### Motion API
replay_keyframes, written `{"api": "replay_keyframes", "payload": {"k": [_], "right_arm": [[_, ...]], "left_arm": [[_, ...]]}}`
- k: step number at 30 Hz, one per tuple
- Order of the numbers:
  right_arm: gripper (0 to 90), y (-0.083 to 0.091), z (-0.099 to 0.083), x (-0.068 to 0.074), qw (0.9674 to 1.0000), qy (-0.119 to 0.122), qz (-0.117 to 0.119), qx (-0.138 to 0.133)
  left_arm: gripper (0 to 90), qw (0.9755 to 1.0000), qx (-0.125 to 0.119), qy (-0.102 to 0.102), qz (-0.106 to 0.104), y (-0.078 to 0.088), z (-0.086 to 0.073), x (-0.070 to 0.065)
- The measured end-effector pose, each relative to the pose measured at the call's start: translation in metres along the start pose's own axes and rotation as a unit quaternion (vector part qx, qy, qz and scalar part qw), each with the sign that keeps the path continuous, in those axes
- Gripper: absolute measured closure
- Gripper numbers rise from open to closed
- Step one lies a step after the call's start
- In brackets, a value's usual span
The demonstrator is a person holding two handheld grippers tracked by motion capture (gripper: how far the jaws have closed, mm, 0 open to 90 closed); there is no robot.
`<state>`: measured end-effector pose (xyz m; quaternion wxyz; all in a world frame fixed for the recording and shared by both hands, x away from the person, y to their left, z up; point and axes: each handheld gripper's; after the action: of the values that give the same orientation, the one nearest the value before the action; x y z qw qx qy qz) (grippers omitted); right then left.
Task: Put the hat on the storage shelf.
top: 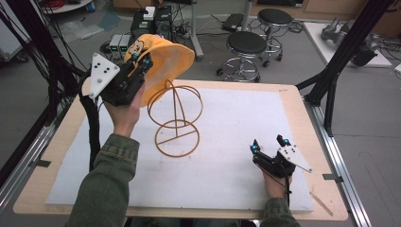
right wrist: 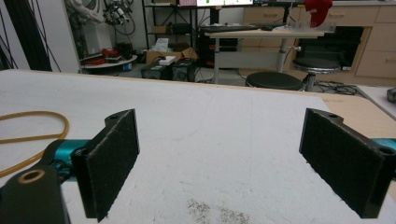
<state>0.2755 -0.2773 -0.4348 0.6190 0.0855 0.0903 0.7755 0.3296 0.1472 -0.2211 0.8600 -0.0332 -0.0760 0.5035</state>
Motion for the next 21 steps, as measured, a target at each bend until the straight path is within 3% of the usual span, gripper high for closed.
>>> {"api": "replay_keyframes", "payload": {"k": [6, 13, 21], "right_arm": [[10.8, 0.000, 0.000, 0.000, 1.0000, 0.001, -0.003, -0.005], [10.8, 0.000, 0.000, 0.000, 1.0000, 0.001, -0.003, -0.006], [10.9, 0.001, 0.000, 0.000, 1.0000, 0.003, -0.003, -0.005]], "left_arm": [[86.7, 0.9994, 0.001, 0.001, -0.035, -0.001, -0.006, -0.011], [86.6, 0.9984, 0.003, -0.004, -0.056, -0.001, -0.010, -0.023], [86.5, 0.9956, 0.013, -0.023, -0.090, 0.002, -0.025, -0.043]]}}
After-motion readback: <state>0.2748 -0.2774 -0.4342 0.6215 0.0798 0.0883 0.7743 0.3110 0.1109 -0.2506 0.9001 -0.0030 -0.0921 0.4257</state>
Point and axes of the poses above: each handheld gripper's, and its own axes: y roughly backward along the jaws, z roughly out of its top, x roughly to its left, and after that the axes turned 6 degrees about x, right-handed
